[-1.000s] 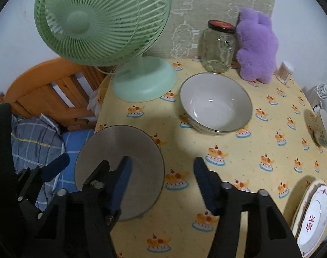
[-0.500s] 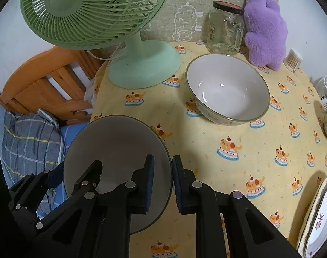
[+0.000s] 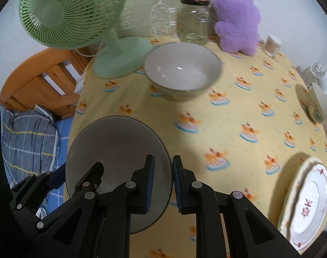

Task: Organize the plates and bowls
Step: 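Move the left tool to the patterned bowl and grasp its rim, then lift the bowl with the left tool and carry it toward the plate stack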

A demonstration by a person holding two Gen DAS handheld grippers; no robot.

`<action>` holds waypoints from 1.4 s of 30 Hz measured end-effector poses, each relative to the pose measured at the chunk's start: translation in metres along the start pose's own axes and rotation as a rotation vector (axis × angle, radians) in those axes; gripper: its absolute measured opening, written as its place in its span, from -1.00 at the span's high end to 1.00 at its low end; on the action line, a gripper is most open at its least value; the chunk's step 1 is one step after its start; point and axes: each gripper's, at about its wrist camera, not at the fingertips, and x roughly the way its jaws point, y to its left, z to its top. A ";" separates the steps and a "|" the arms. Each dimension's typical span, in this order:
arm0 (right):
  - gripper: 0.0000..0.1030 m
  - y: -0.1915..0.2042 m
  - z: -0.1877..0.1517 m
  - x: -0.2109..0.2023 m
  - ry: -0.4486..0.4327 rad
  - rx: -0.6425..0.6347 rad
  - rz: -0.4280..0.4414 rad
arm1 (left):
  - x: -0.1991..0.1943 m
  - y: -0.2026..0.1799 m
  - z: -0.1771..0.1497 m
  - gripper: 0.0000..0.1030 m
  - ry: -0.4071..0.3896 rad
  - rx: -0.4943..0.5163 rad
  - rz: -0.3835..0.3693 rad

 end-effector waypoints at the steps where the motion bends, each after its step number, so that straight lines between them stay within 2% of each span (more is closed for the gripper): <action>1: 0.60 -0.006 -0.004 -0.004 0.003 0.002 -0.002 | -0.002 -0.005 -0.003 0.32 0.000 0.000 -0.002; 16: 0.60 -0.089 -0.060 -0.060 0.014 -0.004 -0.017 | -0.047 -0.084 -0.060 0.32 0.029 -0.011 -0.020; 21: 0.60 -0.112 -0.081 -0.066 0.051 0.004 -0.010 | -0.051 -0.103 -0.079 0.32 0.046 -0.005 -0.023; 38: 0.60 -0.143 -0.116 -0.058 0.152 -0.011 -0.011 | -0.042 -0.132 -0.116 0.32 0.138 0.001 -0.042; 42: 0.60 -0.142 -0.117 -0.056 0.146 -0.025 -0.023 | -0.043 -0.133 -0.117 0.32 0.125 0.005 -0.034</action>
